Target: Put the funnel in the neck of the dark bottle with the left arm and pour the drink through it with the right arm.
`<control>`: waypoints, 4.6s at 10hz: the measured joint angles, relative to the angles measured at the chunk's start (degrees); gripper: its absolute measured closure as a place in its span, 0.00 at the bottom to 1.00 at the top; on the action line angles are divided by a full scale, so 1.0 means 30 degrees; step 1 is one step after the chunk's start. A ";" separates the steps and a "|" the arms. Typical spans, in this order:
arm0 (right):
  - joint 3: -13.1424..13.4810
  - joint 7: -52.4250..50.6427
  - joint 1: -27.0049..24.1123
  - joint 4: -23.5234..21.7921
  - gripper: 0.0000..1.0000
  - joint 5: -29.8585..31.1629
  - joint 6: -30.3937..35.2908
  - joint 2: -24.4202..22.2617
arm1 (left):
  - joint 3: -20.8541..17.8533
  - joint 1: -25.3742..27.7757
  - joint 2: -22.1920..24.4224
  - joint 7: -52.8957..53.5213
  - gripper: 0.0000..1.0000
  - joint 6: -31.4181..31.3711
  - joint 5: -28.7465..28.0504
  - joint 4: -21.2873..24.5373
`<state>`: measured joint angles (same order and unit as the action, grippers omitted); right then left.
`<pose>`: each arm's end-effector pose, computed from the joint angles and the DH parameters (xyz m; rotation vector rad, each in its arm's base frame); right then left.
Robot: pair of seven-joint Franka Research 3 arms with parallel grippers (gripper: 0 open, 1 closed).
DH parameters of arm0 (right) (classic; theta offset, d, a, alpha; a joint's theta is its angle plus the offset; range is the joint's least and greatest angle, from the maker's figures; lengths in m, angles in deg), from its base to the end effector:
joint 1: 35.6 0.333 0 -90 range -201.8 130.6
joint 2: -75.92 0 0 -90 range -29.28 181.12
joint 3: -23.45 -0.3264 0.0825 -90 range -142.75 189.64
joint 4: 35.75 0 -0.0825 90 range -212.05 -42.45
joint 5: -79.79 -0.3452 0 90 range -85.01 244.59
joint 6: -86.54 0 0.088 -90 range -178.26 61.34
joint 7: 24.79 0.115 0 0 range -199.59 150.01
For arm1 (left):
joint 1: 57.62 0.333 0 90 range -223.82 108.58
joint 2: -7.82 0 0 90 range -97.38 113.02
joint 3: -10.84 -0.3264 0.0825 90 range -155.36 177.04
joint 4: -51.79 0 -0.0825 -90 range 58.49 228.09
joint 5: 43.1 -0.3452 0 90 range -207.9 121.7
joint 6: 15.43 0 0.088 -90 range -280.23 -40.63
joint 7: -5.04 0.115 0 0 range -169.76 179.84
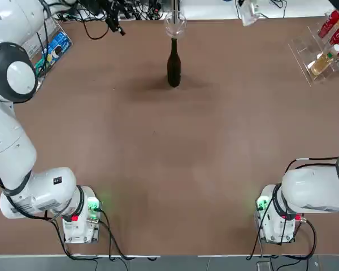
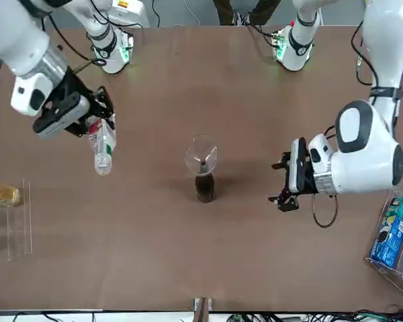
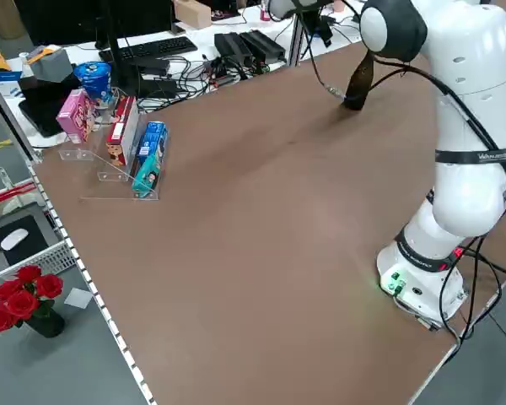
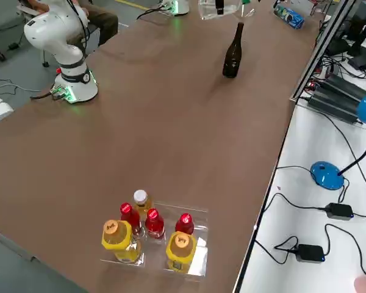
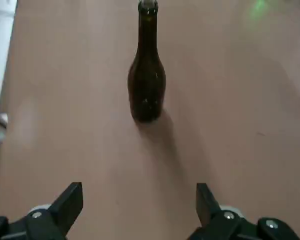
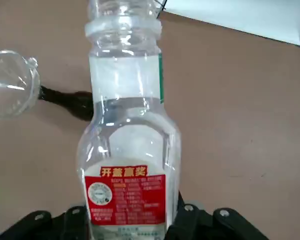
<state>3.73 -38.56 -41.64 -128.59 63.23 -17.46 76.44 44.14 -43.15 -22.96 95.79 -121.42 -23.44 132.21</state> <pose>0.5214 0.1525 0.6281 -2.7738 -0.6126 -0.2655 0.6405 -0.1644 0.4588 1.6690 -1.9925 0.4744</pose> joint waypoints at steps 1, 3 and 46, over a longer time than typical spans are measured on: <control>0.1355 -0.2588 -0.0003 -0.0920 0.47 -0.1024 -0.0003 -0.0487 | -0.0015 0.0344 0.0019 -0.0671 0.00 0.0717 -0.0370 -0.0527; 0.3870 -0.7620 -0.0030 -0.2662 0.47 -0.2390 -0.0006 -0.1264 | 0.0007 0.0846 0.0760 -0.4355 0.00 0.1488 -0.1747 -0.1278; 1.3649 -4.9090 -0.0069 -1.0968 0.30 -1.9715 0.8127 1.3068 | -1.1063 -0.6047 1.0984 -3.2503 0.01 0.4606 -0.5477 0.3016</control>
<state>44.68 -185.83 -41.85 -161.49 4.09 6.92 115.65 10.95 -61.29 9.99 -1.72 -107.61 -39.87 141.26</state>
